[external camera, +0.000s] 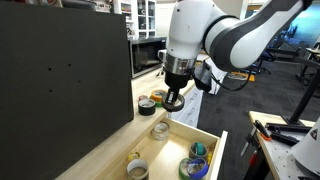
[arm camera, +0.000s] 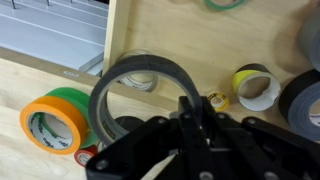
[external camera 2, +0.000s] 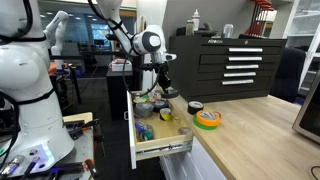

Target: Take the black masking tape on top of the orange masking tape and put it in the drawer

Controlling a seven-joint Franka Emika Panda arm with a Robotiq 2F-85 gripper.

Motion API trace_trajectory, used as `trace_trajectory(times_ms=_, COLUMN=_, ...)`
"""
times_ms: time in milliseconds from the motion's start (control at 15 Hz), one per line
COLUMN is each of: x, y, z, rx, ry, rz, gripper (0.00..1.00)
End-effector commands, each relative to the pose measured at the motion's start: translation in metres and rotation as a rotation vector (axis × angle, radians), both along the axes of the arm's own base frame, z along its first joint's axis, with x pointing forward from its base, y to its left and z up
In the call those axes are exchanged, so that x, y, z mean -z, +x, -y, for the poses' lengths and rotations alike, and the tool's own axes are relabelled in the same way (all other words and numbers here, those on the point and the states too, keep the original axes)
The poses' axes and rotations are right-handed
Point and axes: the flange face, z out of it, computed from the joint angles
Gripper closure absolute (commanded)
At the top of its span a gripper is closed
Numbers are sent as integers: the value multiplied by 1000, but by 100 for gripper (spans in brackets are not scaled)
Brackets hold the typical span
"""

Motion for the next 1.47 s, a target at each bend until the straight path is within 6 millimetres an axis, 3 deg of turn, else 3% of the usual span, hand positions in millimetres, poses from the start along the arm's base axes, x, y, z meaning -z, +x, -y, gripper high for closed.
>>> trace_trajectory(times_ms=0, x=6, y=-15, z=-11, rx=43, ry=33, rz=-28, gripper=95)
trace_trajectory(times_ms=267, x=21, y=-23, z=-11, rx=83, ry=54, rz=-36, gripper=95)
trace_trajectory(times_ms=733, x=67, y=-36, z=-11, rx=99, ry=95, rz=-5, gripper=94)
trace_trajectory(times_ms=1400, x=137, y=-19, z=16, rx=108, ry=78, rz=29, gripper=94)
